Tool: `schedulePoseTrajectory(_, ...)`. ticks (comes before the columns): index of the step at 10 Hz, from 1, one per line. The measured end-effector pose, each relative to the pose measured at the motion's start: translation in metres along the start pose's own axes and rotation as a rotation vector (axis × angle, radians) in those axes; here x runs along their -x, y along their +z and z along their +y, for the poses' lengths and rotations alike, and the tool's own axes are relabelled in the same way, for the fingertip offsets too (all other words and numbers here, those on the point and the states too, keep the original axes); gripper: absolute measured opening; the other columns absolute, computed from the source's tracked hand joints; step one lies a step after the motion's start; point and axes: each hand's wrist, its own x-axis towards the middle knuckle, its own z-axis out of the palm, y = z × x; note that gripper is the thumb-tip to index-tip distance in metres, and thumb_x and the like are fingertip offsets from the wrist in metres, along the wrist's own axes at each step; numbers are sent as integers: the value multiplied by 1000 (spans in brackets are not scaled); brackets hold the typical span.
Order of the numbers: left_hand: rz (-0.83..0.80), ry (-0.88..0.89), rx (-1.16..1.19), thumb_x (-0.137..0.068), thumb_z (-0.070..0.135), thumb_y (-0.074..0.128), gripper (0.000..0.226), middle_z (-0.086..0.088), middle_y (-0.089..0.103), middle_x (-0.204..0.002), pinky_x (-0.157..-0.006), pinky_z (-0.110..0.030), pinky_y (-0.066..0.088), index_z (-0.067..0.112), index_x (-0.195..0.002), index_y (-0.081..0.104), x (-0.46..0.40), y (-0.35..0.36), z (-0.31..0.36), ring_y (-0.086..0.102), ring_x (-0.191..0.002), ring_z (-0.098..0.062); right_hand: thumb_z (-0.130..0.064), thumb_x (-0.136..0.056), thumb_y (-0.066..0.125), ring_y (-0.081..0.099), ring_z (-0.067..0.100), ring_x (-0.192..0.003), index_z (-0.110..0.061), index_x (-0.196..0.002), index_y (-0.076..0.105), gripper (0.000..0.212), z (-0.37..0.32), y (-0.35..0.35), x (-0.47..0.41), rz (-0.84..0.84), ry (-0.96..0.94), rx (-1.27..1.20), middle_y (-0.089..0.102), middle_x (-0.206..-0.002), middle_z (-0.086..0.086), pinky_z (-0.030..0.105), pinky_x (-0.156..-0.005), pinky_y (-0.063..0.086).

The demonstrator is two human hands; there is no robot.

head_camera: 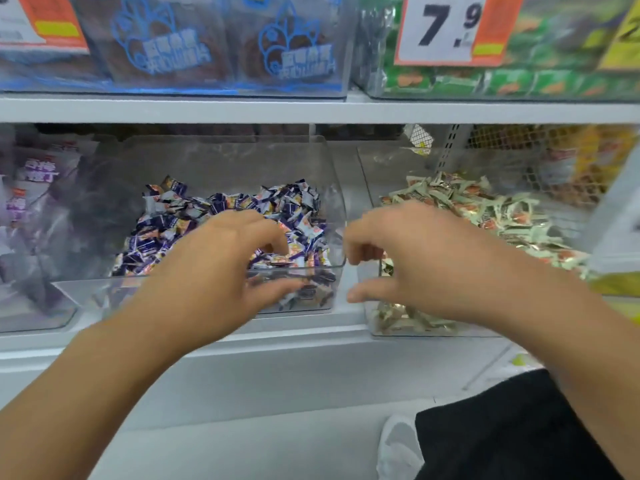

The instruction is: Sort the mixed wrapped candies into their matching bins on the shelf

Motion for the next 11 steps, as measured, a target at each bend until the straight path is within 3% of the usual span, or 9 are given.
schedulePoseTrajectory(1,23,224,70,-83,60,62,45,11,61,-113,-93,-31,44,28,-115,62,-12,17,54,55,-108,-13,-61,-57,81,59,9,-82,-33,-76,59,40,38,-31,38,-12,189,0,57,-83,-18,37,-70,52)
schedulePoseTrajectory(2,-36,389,-13,-82,61,61,58,6,63,-119,-107,-31,31,22,-125,61,-25,45,85,56,-116,-16,-53,-52,89,57,2,-74,-32,-76,62,42,79,-41,58,-110,347,88,60,-78,-16,21,-64,46)
schedulePoseTrajectory(3,-144,433,-241,-79,63,64,52,3,70,-92,-115,-36,16,21,-110,67,-43,71,98,66,-97,-18,-44,-59,91,57,8,-82,-30,-86,62,42,117,-22,83,-441,580,138,61,-90,-11,29,-75,51)
schedulePoseTrajectory(4,-197,415,-362,-72,45,81,31,2,61,-54,-89,-35,38,23,-75,60,-57,81,109,61,-56,-19,-28,-71,87,57,11,-73,-27,-66,56,31,151,0,100,-350,519,144,64,-76,-9,34,-67,49)
schedulePoseTrajectory(5,-112,366,-370,-95,48,57,28,1,67,-72,-78,-33,29,26,-83,44,-65,83,117,60,-66,-21,-32,-75,83,57,2,-67,-33,-65,60,25,170,7,111,-136,437,176,63,-67,-15,33,-61,48)
schedulePoseTrajectory(6,-4,301,-352,-100,52,44,31,3,67,-80,-77,-32,19,25,-86,42,-77,79,120,50,-65,-21,-30,-75,85,63,11,-72,-34,-73,69,16,184,3,108,106,377,180,68,-73,-16,38,-65,53)
schedulePoseTrajectory(7,-26,226,-324,-97,54,48,32,4,67,-79,-83,-30,24,25,-83,45,-87,77,112,38,-59,-17,-28,-73,87,65,13,-70,-32,-73,73,14,190,3,86,128,332,153,70,-72,-15,38,-64,54)
schedulePoseTrajectory(10,-89,256,-326,-95,51,56,24,7,68,-84,-89,-29,31,27,-93,58,-84,84,83,60,-80,-18,-34,-73,87,62,8,-70,-28,-74,73,15,172,12,53,-103,422,176,68,-73,-14,37,-67,56)
schedulePoseTrajectory(11,62,226,-13,-91,49,61,29,11,70,-103,-95,-34,45,28,-111,65,-73,53,77,62,-100,-14,-45,-77,80,65,3,-79,-30,-93,76,22,141,-8,52,64,375,68,70,-86,-18,29,-74,54)
